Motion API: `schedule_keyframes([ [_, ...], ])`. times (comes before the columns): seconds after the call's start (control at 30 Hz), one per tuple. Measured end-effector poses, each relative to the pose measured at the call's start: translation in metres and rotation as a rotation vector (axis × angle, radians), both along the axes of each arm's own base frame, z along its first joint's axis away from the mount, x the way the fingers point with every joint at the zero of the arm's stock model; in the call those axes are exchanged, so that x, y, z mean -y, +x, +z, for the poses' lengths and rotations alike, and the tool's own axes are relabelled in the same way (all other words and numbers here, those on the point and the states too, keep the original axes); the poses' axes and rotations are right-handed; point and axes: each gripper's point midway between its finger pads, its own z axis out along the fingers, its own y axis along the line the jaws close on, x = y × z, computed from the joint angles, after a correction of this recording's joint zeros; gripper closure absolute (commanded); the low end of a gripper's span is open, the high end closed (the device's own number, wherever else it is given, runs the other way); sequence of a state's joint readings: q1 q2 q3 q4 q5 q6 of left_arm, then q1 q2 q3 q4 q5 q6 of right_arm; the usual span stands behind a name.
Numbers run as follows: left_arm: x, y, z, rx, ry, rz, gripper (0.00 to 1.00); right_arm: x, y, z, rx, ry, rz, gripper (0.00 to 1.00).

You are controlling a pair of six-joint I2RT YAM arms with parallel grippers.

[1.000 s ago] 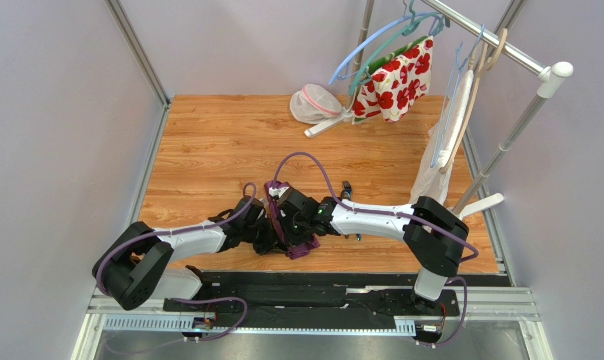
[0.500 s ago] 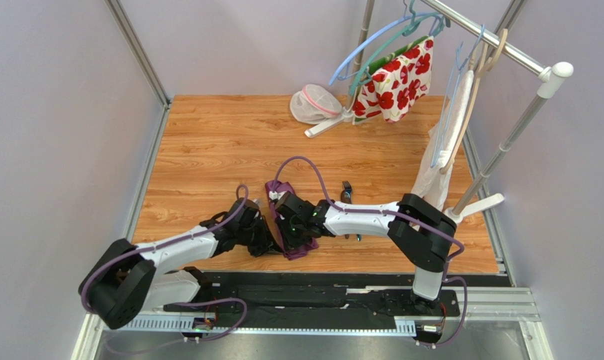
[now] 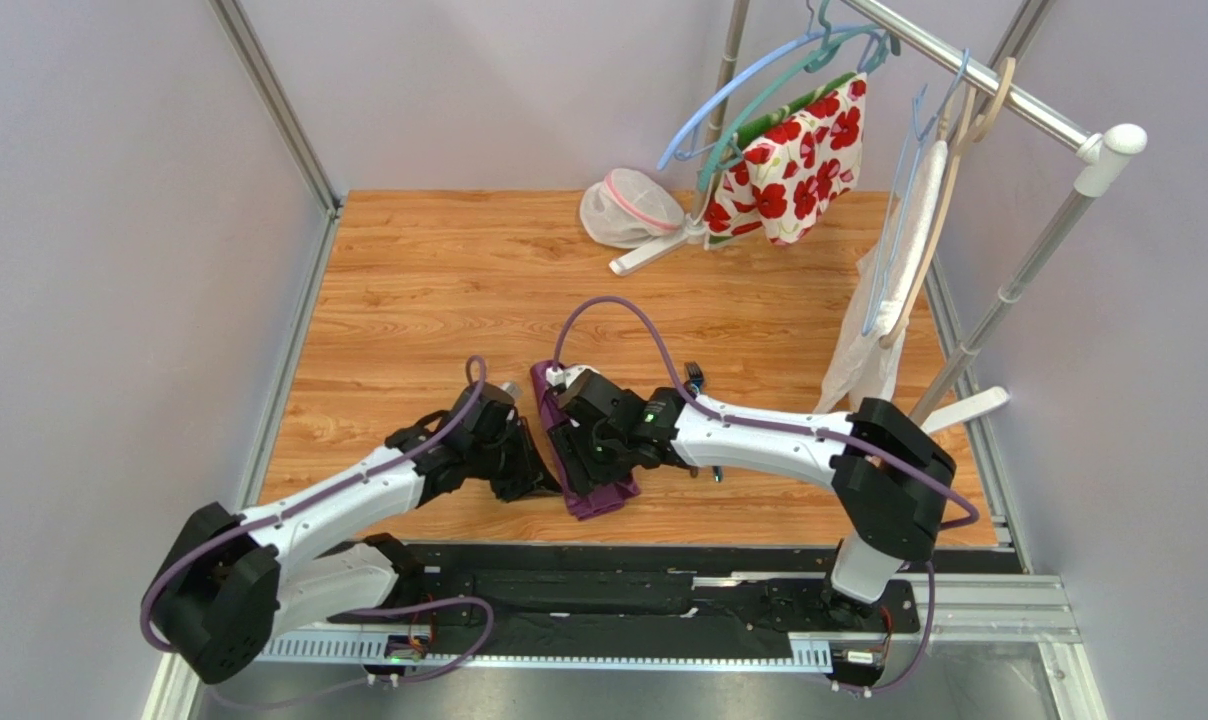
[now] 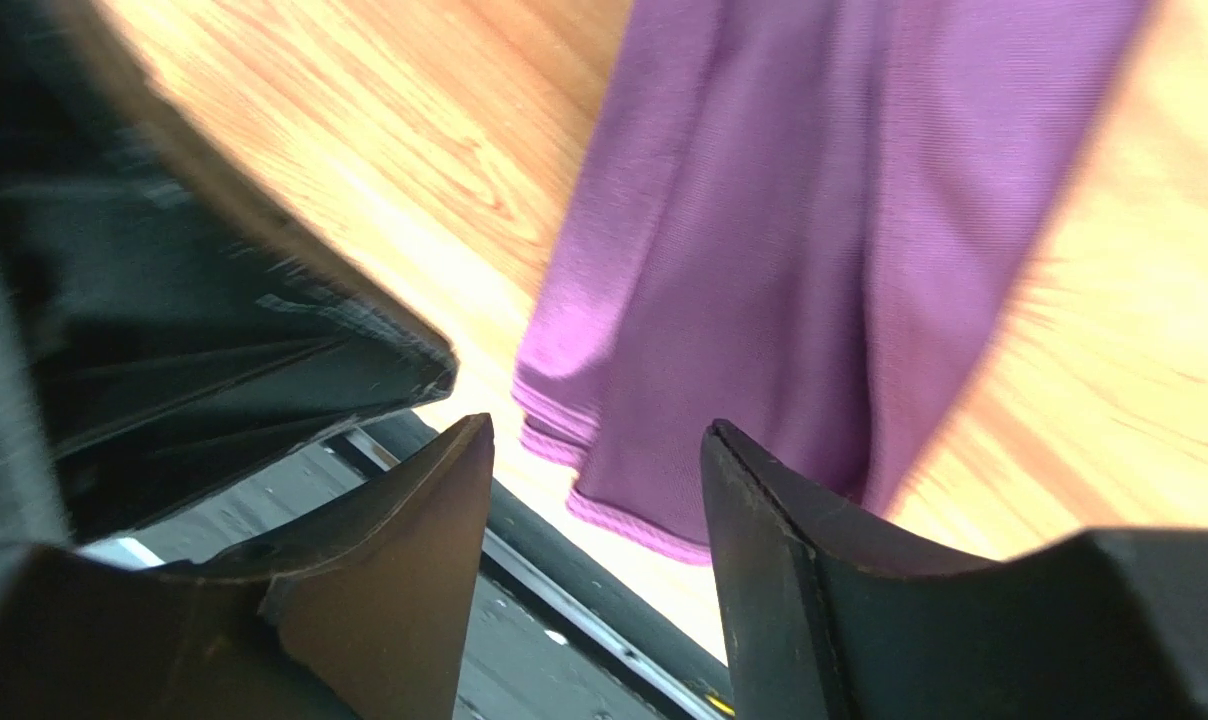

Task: Fold the napkin into a case and place the utensils inside
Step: Stuff the top corner of the smaller-rectangle-folded napkin at the center of the board.

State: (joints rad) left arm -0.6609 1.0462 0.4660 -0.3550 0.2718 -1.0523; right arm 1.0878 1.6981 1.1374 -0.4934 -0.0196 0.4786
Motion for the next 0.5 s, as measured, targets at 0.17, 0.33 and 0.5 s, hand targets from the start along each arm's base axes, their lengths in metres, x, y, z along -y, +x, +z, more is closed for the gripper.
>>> schedule_keyframes([
  [0.17, 0.013, 0.009, 0.005, -0.008, -0.024, -0.026, 0.95, 0.021, 0.006, 0.012, 0.07, -0.065, 0.004, 0.4],
  [0.33, 0.03, 0.02, 0.019, 0.011, -0.07, -0.056, 0.94, 0.039, 0.011, 0.019, 0.121, -0.123, 0.006, 0.55],
  [0.5, 0.042, 0.022, 0.012, -0.016, -0.087, -0.086, 0.94, 0.048, 0.01, 0.013, 0.129, -0.157, 0.025, 0.67],
])
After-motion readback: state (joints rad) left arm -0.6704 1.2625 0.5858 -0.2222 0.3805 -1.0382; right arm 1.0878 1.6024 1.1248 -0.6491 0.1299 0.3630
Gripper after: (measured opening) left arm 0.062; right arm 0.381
